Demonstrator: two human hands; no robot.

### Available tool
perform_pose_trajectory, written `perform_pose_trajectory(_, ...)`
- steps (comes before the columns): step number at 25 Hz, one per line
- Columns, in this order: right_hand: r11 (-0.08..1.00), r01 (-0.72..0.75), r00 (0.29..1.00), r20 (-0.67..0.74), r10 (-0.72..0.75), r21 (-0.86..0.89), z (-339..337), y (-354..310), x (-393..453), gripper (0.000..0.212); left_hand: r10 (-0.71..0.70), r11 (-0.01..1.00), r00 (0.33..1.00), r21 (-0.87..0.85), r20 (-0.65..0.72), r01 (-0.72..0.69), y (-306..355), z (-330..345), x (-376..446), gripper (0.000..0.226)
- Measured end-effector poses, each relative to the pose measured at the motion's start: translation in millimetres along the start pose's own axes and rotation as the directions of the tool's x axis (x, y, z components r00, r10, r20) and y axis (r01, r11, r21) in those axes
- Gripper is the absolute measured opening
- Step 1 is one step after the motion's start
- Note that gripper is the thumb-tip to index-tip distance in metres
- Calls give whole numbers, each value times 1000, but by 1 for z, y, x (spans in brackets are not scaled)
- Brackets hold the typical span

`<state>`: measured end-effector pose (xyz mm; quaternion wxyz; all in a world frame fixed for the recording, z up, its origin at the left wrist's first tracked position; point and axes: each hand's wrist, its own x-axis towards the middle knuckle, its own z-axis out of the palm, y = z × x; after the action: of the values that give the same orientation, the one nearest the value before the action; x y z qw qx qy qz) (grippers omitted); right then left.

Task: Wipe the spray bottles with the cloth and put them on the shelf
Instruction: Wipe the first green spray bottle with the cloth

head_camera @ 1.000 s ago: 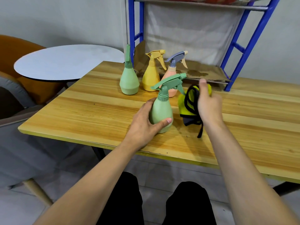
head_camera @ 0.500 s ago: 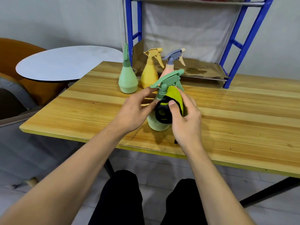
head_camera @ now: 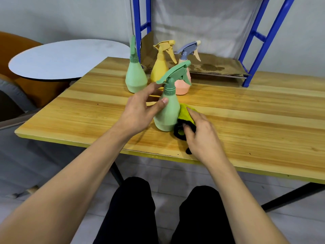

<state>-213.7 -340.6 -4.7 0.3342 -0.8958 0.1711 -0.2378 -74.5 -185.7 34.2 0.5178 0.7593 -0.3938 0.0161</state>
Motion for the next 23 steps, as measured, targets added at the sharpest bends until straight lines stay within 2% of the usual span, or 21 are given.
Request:
perform_pose_trajectory(3,973,49,998,-49,-39,225,-7,-33,24,55,61,997,998,46,1,-61,3,0,0,42)
perform_pose_trajectory(5,955,66,997,-68,-48,288,-5,-43,33,56,86,995,996,47,-1,-86,1,0,0,41)
perform_pose_trajectory(8,991,14,997,-82,-3,130,3,-24,21,51,41,998,999,47,-1,-41,3,-2,2,45)
perform_pose_trajectory(10,996,-63,997,-30,65,63,0,-9,13,49,31,998,999,49,9,-32,7,-1,0,45)
perform_pose_trajectory(12,995,-61,998,-9,62,76,-10,-11,19,49,31,999,1000,38,3,-31,11,1,-2,45)
perform_pose_trajectory(16,950,38,993,-117,-2,311,-16,-42,36,50,72,997,997,27,-14,-72,8,8,-3,43)
perform_pose_trajectory(20,988,-51,991,-115,69,147,2,-19,16,50,24,1000,1000,5,-13,-24,8,10,-5,48)
perform_pose_trajectory(23,991,-65,993,-87,75,115,0,-4,9,50,38,999,999,25,-38,-37,7,17,-7,48)
